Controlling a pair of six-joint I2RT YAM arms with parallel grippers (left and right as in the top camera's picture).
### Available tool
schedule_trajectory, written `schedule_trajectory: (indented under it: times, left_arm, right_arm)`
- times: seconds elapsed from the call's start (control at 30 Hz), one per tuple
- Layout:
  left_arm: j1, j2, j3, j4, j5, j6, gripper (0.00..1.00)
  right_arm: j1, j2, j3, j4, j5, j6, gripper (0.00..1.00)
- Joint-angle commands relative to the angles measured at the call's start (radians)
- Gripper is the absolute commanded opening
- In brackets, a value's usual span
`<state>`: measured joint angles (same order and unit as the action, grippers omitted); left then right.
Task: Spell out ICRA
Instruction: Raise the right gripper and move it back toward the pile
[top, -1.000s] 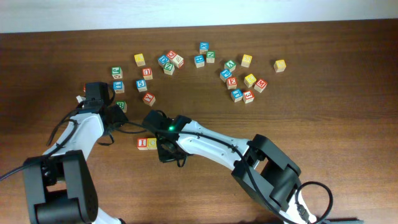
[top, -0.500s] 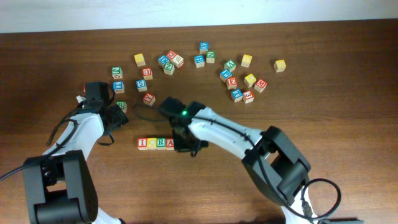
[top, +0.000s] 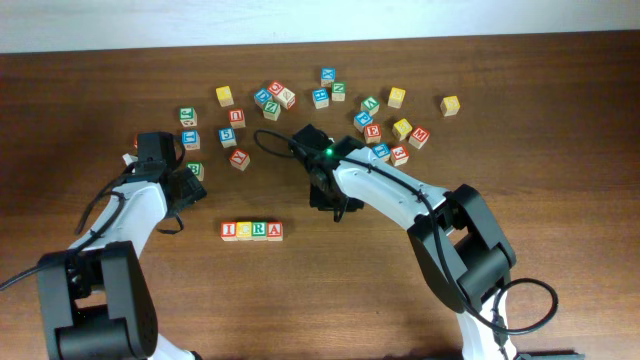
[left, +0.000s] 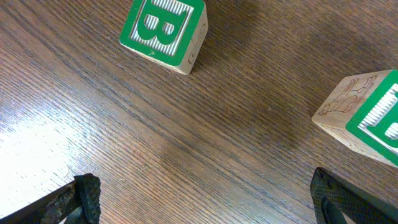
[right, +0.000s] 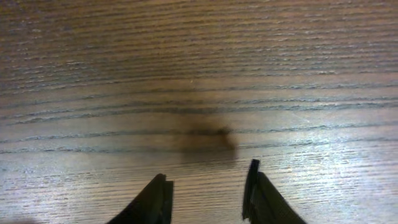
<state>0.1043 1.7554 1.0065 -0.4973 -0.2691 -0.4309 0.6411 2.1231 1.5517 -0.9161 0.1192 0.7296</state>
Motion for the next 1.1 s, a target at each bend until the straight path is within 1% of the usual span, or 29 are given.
schedule_trajectory:
  times: [0.0,0.1,0.13,0.17,0.2,0.27,0.33,0.4,0.43,0.53,0.7,0.83,0.9,1.07]
  left_arm:
    - [0.002,0.008,0.010,-0.001,0.000,-0.002,0.99]
    - [0.002,0.008,0.010,-0.001,0.000,-0.002,0.99]
    - [0.002,0.008,0.010,-0.001,0.000,-0.002,0.99]
    - [0.002,0.008,0.010,-0.001,0.000,-0.002,0.99]
    - [0.002,0.008,0.010,-0.001,0.000,-0.002,0.99]
    - [0.002,0.008,0.010,-0.001,0.000,-0.002,0.99]
    - [0.002,0.008,0.010,-0.001,0.000,-0.002,0.99]
    - [0.002,0.008,0.010,-0.001,0.000,-0.002,0.99]
    - [0.002,0.008,0.010,-0.001,0.000,-0.002,0.99]
    - [0.002,0.008,0.010,-0.001,0.000,-0.002,0.99]
    - [0.002,0.008,0.010,-0.001,0.000,-0.002,0.99]
    - [0.002,0.008,0.010,-0.001,0.000,-0.002,0.99]
    - [0.002,0.008,0.010,-0.001,0.000,-0.002,0.99]
    - [0.002,0.008,0.010,-0.001,0.000,-0.002,0.99]
  right_arm:
    - [-0.001,-0.033,-0.009,-0.021,0.061,0.000,0.28]
    - [-0.001,-0.033,-0.009,-0.034,0.074,0.000,0.29]
    - [-0.001,-0.033,-0.009,-0.035,0.076,0.000,0.41]
    - [-0.001,-0.033,-0.009,-0.035,0.080,0.000,0.57]
    - [-0.001,-0.033,-0.009,-0.035,0.097,0.000,0.66]
    - [-0.001,-0.033,-0.010,-0.040,0.142,0.000,0.77]
    - [-0.001,-0.033,-0.011,-0.051,0.183,0.000,0.83]
    - [-0.001,-0.033,-0.011,-0.053,0.201,0.000,0.95]
    - [-0.001,-0.033,-0.011,-0.053,0.208,0.000,0.99]
    - [-0.006,-0.033,-0.011,-0.036,0.208,-0.041,0.98]
    - [-0.029,-0.033,-0.011,-0.003,0.207,-0.202,0.98]
    - [-0.070,-0.033,-0.011,-0.002,0.208,-0.251,0.99]
    - [-0.095,-0.033,-0.011,0.000,0.207,-0.307,0.99]
    - [-0.148,-0.033,-0.011,-0.004,0.208,-0.314,0.98]
